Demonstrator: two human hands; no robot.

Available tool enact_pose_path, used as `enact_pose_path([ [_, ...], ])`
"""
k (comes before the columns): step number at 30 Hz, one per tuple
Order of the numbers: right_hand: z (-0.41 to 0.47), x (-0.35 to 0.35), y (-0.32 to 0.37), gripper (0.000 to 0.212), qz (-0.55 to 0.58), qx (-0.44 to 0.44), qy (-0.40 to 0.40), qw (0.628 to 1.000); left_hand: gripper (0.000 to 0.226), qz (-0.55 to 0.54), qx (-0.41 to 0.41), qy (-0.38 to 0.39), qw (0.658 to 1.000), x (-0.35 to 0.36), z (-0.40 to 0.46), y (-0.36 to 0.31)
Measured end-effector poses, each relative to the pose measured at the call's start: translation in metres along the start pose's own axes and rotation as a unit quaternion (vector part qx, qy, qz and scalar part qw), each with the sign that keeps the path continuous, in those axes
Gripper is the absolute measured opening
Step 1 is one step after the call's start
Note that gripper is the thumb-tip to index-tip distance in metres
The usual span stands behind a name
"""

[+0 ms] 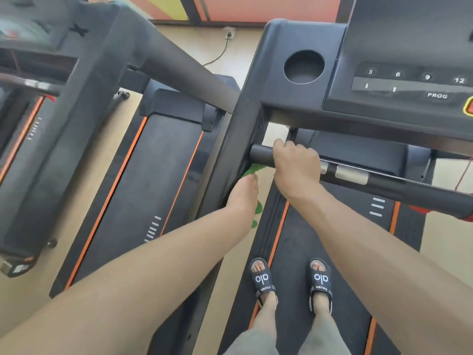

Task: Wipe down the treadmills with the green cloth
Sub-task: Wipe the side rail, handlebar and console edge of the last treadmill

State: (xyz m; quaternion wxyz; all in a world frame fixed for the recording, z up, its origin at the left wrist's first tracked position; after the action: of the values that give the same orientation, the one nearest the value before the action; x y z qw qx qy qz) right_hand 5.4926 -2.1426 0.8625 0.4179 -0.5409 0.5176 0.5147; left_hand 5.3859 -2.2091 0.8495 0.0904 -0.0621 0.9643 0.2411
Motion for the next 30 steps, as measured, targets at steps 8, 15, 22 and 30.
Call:
enact_pose_path([
  [8,-0.002,-0.002,0.007,0.038,-0.022,0.033,0.027,0.999,0.068,-0.136,0.103,-0.185,0.968,0.065,-0.114,-0.068],
  [15,-0.001,-0.003,0.007,0.035,-0.018,0.020,0.015,1.000,0.074,-0.516,-0.140,-0.488,0.690,0.073,-0.066,-0.004],
  [22,0.002,0.002,0.010,0.036,-0.044,0.024,-0.019,0.999,0.067,-0.771,-0.250,-0.378,0.448,0.046,-0.004,0.091],
  [30,0.007,-0.015,0.006,0.037,0.010,0.022,0.106,0.994,0.072,-0.786,-0.251,-0.319,0.466,0.046,-0.028,0.072],
])
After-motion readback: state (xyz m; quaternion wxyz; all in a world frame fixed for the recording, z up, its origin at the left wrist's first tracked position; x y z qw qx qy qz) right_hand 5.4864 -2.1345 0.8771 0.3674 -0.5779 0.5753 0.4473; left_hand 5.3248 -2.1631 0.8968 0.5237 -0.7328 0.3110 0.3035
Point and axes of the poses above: each hand's wrist, its own z-axis towards the middle knuckle, its own x-axis out of the palm, y = z × x, the point moved 2 cm from there along z, towards the middle knuckle, and after that the axes turned 6 degrees about x, right-handed, at the moved point
